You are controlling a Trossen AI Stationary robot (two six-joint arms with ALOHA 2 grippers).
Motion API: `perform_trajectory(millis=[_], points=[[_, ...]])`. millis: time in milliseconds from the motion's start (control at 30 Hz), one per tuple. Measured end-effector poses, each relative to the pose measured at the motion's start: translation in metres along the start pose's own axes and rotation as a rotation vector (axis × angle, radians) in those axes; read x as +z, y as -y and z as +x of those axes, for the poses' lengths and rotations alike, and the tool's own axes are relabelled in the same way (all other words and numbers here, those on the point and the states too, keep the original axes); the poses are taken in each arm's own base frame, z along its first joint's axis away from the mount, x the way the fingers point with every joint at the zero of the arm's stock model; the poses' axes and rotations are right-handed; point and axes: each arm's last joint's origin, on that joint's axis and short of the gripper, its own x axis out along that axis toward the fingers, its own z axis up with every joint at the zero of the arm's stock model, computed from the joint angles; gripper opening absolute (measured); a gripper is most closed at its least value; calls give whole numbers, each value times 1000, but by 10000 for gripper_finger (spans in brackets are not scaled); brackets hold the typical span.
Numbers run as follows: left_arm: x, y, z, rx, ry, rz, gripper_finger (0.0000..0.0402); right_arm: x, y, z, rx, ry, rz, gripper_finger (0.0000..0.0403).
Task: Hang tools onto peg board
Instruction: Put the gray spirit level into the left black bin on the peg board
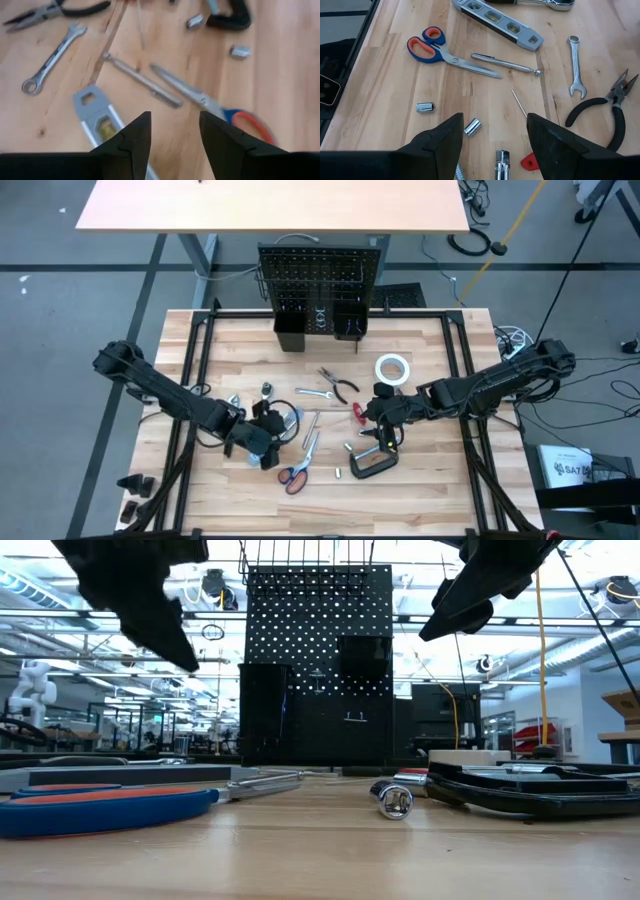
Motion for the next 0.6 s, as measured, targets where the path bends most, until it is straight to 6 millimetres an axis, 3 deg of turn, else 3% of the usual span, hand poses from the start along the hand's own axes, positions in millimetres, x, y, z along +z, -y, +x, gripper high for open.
perform_trajectory(millis=[333, 600], points=[[-5, -12, 30, 202, -2, -216, 168, 0, 0, 0, -1, -2, 9, 212], [-11, -21, 48, 256, -86, -221, 168, 0, 0, 0, -1, -4, 10, 212]])
